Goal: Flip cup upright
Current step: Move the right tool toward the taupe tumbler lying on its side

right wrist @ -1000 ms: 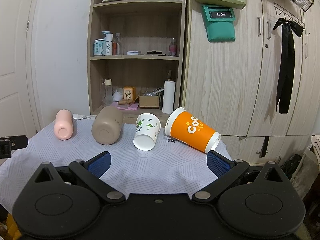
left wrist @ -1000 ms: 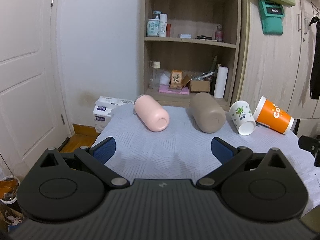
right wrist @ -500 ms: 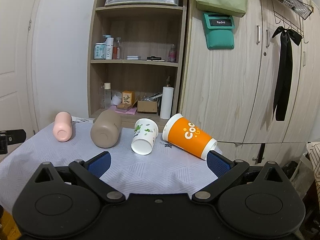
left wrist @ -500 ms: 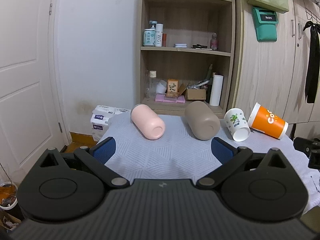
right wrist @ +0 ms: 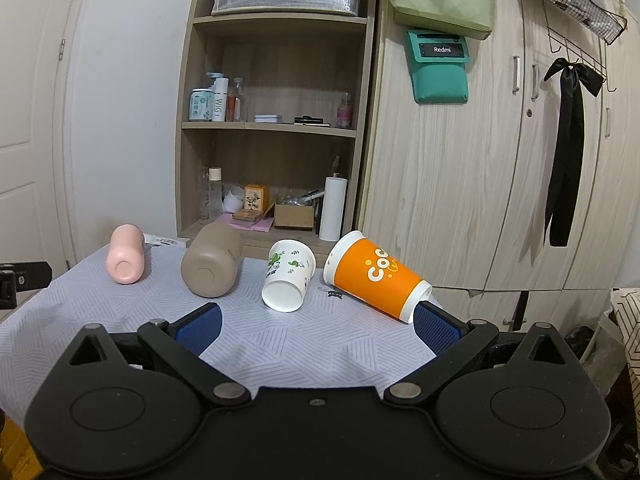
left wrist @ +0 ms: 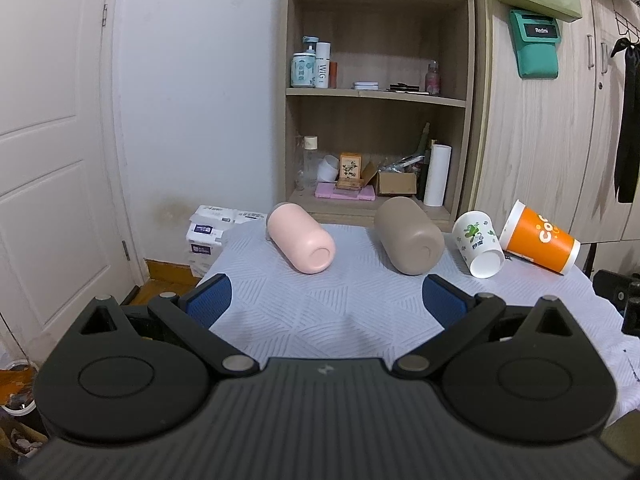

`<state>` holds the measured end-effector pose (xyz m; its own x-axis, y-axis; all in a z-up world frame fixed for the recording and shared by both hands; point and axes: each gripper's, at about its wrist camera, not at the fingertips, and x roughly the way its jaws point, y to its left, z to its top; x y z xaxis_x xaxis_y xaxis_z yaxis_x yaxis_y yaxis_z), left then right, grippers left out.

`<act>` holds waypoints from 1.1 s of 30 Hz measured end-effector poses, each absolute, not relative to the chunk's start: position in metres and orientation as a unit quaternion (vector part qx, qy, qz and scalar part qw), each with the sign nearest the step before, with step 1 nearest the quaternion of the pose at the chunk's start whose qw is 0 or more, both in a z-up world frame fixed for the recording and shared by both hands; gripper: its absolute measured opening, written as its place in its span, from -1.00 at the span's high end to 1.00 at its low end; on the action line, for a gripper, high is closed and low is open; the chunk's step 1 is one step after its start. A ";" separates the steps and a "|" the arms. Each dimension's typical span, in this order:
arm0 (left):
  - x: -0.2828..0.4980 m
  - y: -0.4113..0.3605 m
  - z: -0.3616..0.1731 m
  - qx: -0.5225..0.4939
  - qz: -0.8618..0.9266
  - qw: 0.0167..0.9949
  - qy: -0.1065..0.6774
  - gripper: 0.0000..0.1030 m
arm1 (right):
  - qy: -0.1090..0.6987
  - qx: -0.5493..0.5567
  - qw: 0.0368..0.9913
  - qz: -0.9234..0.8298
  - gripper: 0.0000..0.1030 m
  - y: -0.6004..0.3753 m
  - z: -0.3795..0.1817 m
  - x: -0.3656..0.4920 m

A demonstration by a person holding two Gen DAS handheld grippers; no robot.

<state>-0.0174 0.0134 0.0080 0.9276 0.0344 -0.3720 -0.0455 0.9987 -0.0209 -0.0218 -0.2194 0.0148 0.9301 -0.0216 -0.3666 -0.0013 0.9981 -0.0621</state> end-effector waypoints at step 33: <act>0.035 0.021 0.041 -0.059 -0.034 0.967 0.244 -1.00 | 0.204 -0.042 0.941 0.266 -1.00 -0.199 0.033 0.033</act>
<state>0.0346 0.0206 0.0413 0.8788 -0.0945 -0.4677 0.0371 0.9908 -0.1304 0.0335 -0.1985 0.0328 0.7746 0.4843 -0.4068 -0.5182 0.8547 0.0307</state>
